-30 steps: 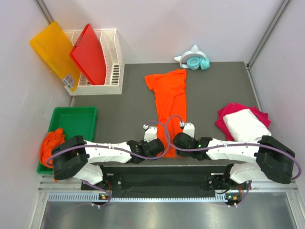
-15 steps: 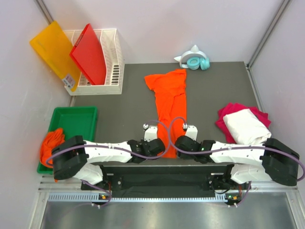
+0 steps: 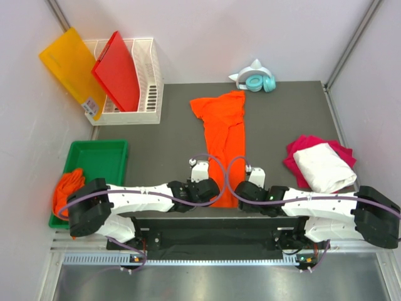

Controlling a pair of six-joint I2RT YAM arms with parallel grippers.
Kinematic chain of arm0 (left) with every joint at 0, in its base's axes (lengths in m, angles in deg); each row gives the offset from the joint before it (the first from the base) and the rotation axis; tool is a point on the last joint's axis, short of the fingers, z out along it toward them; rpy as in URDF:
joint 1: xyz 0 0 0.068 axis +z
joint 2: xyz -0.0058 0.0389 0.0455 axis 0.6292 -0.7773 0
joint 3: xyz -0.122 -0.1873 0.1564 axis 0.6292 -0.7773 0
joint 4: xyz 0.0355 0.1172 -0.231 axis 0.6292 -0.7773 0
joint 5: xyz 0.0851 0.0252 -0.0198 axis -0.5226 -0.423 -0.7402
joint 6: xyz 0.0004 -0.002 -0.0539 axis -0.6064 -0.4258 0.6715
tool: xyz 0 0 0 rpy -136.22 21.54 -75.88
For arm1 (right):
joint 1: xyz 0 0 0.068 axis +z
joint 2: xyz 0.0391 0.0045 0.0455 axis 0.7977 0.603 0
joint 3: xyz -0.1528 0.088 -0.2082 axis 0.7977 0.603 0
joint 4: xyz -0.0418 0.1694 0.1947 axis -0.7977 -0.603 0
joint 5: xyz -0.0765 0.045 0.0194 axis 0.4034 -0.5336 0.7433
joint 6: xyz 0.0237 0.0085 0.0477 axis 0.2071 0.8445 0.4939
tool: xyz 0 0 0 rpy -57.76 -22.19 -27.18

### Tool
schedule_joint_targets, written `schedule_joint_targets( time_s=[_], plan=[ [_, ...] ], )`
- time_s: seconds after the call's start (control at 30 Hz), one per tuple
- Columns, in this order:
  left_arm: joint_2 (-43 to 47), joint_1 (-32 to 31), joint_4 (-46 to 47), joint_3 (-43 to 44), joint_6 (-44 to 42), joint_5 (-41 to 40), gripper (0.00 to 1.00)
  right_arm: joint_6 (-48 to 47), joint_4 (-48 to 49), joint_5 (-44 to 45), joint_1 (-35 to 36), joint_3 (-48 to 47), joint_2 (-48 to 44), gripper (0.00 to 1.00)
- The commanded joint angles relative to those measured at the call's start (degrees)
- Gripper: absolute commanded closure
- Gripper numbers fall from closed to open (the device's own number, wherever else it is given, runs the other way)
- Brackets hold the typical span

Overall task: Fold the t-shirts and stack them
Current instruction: Grab the bottom of the folded rectangular tshirt with both arms

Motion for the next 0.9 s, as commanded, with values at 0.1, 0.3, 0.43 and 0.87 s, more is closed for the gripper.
schedule_joint_targets(
  time_s=[0.1, 0.3, 0.43, 0.87],
  plan=[
    [0.2, -0.33, -2.12, -0.8, 2.87, -2.6, 0.65, 1.05, -1.06, 0.24, 0.9, 1.46, 0.16, 0.48],
    [-1.2, -0.33, -3.53, -0.97, 4.63, -2.6, 0.63, 0.96, -1.14, 0.86, 0.91, 0.5, 1.13, 0.47],
    [-3.04, -0.33, -1.68, -2.03, 4.99, -0.85, 0.63, 0.79, -1.41, 1.03, 0.9, -0.2, 1.39, 0.47],
    [-7.01, -0.33, 0.25, -2.47, 6.3, 3.81, 0.65, 1.22, -2.55, 2.0, 0.9, -1.18, 1.48, 0.47]
  ],
)
